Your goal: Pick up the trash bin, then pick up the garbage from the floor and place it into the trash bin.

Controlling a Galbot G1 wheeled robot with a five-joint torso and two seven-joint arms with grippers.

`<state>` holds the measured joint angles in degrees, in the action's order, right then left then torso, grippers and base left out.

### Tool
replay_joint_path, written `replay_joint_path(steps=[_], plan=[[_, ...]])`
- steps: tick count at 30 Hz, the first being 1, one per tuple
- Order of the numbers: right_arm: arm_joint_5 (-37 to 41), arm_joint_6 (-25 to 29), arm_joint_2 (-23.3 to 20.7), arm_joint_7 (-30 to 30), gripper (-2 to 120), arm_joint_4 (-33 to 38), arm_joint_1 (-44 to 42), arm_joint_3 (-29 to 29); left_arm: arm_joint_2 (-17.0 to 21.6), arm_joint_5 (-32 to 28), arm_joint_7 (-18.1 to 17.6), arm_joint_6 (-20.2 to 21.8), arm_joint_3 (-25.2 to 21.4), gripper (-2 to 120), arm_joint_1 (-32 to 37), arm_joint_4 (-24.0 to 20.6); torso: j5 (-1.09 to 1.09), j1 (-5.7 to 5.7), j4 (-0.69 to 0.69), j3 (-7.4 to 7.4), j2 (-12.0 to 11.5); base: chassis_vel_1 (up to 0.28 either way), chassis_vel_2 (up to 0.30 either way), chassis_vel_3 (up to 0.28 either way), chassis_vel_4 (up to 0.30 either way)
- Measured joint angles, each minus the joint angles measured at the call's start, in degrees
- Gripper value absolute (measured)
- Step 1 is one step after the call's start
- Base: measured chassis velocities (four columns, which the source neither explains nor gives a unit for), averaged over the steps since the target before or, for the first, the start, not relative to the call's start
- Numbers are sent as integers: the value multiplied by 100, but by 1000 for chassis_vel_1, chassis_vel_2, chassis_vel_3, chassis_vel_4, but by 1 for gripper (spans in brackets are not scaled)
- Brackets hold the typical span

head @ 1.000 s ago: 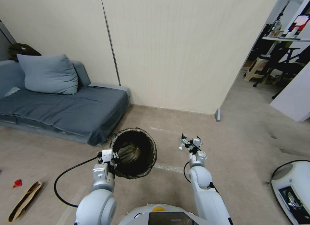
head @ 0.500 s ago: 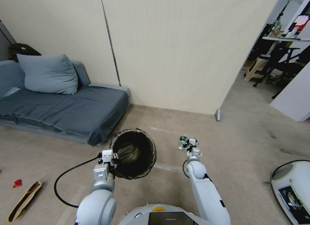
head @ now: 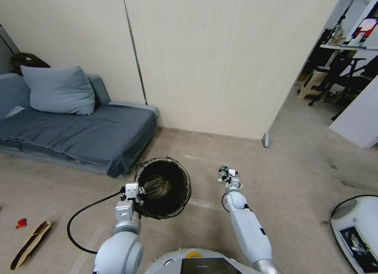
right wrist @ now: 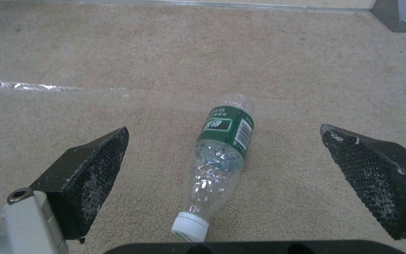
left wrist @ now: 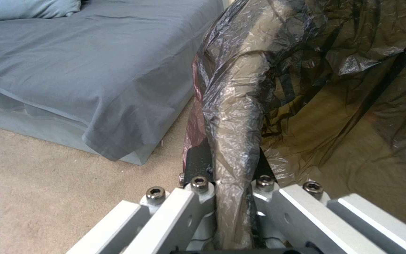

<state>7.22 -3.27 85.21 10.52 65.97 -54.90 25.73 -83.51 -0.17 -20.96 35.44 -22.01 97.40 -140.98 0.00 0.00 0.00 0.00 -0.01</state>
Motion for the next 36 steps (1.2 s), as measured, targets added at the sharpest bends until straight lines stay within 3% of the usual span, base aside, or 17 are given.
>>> replay_joint_path(steps=[15,36], plan=[[-88,115,107,-140,100,-829,429,-83,-13,51,-15,-36,111,0,-12,35,-1,0,1,0,0,0,0,0,0],[118,-179,49,-213,100,-1856,1157,-51,17,102,-14,-46,132,0,51,26,0,0,0,0,0,0,0,0,0]])
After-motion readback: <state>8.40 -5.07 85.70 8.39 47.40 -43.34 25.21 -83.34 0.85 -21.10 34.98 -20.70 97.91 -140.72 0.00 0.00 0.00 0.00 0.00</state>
